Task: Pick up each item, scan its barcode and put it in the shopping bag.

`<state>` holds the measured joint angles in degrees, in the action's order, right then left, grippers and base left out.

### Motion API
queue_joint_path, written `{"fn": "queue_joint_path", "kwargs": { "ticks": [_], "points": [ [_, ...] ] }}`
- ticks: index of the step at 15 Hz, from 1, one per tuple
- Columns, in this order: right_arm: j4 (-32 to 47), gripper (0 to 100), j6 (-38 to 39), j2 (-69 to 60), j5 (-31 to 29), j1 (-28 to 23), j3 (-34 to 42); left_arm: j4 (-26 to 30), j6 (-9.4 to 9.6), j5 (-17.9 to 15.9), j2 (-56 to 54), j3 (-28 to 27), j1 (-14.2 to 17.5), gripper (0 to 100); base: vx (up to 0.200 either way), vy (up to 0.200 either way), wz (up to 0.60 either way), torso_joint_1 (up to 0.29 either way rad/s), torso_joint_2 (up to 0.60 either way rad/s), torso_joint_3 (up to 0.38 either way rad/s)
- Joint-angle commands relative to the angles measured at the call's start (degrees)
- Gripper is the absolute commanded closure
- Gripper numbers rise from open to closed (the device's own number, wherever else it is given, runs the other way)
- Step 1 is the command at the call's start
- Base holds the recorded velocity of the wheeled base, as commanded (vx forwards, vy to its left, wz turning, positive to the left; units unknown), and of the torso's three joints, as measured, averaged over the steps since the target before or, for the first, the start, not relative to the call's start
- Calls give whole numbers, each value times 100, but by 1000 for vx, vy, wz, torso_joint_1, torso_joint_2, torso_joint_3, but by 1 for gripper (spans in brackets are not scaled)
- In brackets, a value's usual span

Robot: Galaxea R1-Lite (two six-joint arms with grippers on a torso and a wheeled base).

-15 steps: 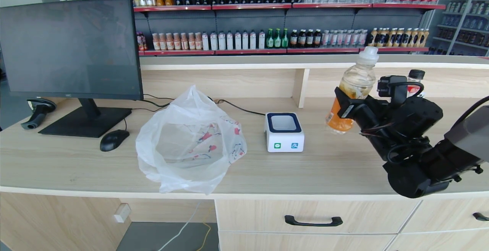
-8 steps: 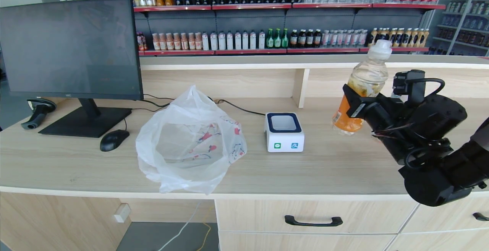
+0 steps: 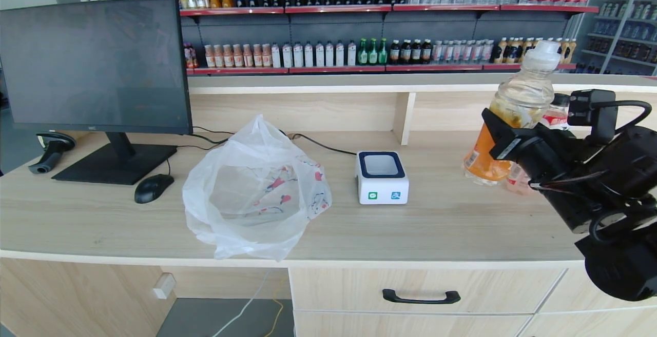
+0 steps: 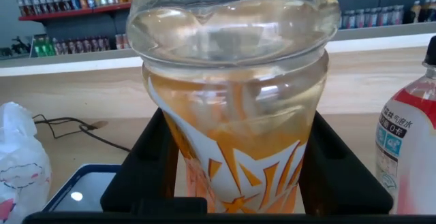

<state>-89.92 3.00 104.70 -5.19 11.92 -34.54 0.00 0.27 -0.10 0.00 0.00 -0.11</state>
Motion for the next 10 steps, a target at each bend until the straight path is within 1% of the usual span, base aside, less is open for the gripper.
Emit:
{"fn": "queue_joint_path", "kwargs": {
  "ticks": [1,3,5,10],
  "points": [
    [-8,100,-10,-407,1,3,316,0,0,1,0,0,2,0,0,0,0,0,0,0],
    [-8,100,-27,-697,10,29,597,0,0,1,0,0,2,0,0,0,0,0,0,0],
    [-8,100,-27,-1233,10,196,1072,0,0,1,0,0,2,0,0,0,0,0,0,0],
    [-8,100,-36,-2059,18,205,1880,0,0,1,0,0,2,0,0,0,0,0,0,0]
  ]
}}
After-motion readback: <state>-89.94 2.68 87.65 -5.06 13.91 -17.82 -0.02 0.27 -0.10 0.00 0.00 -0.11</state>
